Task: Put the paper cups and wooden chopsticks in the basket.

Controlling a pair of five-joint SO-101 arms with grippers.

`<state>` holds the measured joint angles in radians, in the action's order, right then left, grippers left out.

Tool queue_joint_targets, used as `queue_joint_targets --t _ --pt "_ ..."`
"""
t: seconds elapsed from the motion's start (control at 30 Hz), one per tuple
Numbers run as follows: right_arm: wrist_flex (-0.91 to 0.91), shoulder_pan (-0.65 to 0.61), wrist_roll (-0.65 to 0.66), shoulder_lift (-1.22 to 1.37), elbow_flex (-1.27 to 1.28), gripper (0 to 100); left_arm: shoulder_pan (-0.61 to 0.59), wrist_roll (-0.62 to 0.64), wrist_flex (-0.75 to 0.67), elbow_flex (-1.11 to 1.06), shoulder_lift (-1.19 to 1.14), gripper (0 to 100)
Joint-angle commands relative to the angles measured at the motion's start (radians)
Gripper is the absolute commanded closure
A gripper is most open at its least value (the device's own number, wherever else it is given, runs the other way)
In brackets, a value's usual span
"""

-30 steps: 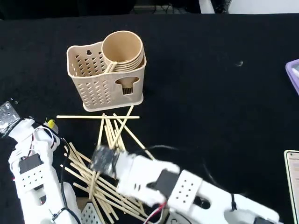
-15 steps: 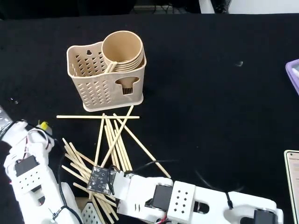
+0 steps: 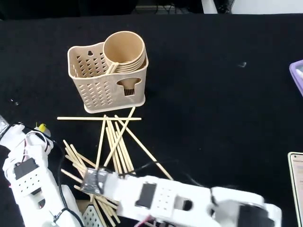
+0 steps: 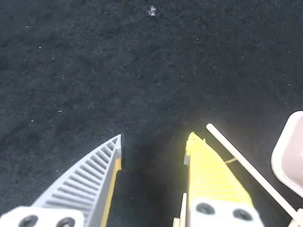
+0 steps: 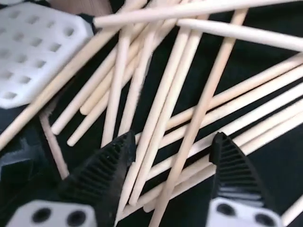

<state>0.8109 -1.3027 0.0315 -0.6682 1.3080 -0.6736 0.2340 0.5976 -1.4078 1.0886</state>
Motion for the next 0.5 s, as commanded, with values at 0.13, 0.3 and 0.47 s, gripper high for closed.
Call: queue_joint_targets --t 0.13,0.3,0.47 --pt "0.054 0.109 0.003 0.371 -0.268 92.7 -0.013 0.008 -0.018 0.031 0.003 78" --pt "0.097 0.298 0.175 0.374 -0.320 98.8 -0.013 0.008 -0.018 0.031 0.003 78" --pt "0.104 0.459 0.235 0.374 -0.389 98.8 -0.013 0.008 -0.018 0.033 0.003 78"
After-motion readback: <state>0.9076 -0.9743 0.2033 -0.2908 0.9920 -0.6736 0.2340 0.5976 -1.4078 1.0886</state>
